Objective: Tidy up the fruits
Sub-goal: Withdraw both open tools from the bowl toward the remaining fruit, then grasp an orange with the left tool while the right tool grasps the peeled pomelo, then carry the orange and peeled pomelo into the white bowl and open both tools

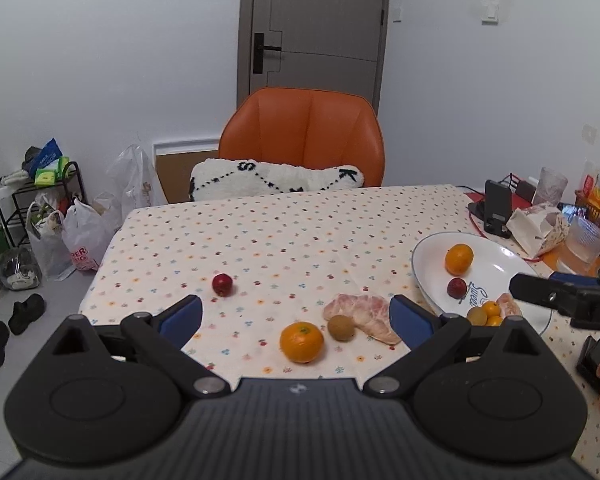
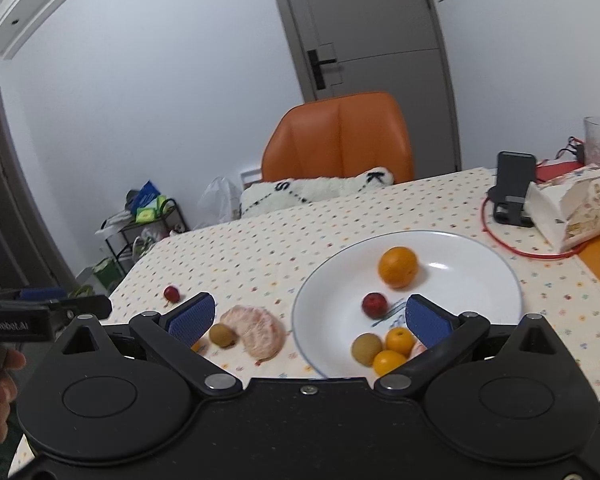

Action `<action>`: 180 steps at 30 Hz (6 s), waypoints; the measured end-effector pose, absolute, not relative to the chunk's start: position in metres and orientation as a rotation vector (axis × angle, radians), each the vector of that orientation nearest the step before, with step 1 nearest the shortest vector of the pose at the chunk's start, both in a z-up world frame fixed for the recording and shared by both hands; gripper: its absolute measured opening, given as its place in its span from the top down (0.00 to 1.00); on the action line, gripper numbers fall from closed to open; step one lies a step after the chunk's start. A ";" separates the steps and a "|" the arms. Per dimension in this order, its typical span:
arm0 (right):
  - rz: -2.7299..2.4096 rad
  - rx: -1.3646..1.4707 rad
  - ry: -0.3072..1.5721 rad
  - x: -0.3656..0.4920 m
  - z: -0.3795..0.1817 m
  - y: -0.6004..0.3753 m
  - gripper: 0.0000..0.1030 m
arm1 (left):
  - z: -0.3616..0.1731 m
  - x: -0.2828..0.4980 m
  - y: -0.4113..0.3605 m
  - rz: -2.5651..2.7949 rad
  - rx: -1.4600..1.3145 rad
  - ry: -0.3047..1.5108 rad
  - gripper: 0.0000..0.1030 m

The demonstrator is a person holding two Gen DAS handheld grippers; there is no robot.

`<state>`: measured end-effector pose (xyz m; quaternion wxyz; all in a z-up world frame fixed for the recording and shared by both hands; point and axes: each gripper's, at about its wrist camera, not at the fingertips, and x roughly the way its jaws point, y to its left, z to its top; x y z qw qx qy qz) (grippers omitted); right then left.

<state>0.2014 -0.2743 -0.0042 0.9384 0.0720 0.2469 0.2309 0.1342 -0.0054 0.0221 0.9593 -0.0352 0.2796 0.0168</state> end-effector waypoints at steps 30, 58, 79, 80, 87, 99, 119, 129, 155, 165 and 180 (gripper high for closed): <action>0.695 -0.005 0.575 0.218 -0.021 -0.218 0.25 | -0.012 0.127 0.030 0.029 -0.198 0.565 0.17; 0.668 -0.176 0.598 0.245 -0.048 -0.174 0.44 | -0.053 0.179 0.021 -0.053 -0.249 0.624 0.52; 0.651 -0.171 0.623 0.240 -0.049 -0.172 0.59 | -0.076 0.196 0.019 -0.074 -0.261 0.669 0.63; 0.639 -0.178 0.616 0.240 -0.049 -0.172 0.58 | -0.075 0.196 0.018 -0.070 -0.262 0.668 0.64; 0.608 -0.249 0.619 0.243 -0.058 -0.158 0.53 | -0.074 0.190 0.025 -0.061 -0.269 0.669 0.64; 0.550 -0.267 0.647 0.237 -0.065 -0.155 0.66 | -0.070 0.174 0.042 -0.056 -0.278 0.664 0.64; 0.570 -0.155 0.709 0.202 -0.059 -0.182 0.60 | -0.069 0.143 0.030 -0.063 -0.247 0.673 0.64; 0.605 -0.174 0.681 0.213 -0.063 -0.170 0.45 | -0.069 0.140 0.035 -0.043 -0.236 0.678 0.64; 0.615 -0.105 0.604 0.200 -0.035 -0.208 0.64 | -0.040 0.143 0.004 -0.060 -0.162 0.653 0.64; 0.563 -0.050 0.568 0.203 -0.024 -0.244 0.64 | -0.025 0.152 -0.023 -0.087 -0.125 0.637 0.64; 0.452 0.019 0.525 0.218 -0.022 -0.301 0.64 | -0.009 0.177 -0.069 -0.145 -0.078 0.604 0.64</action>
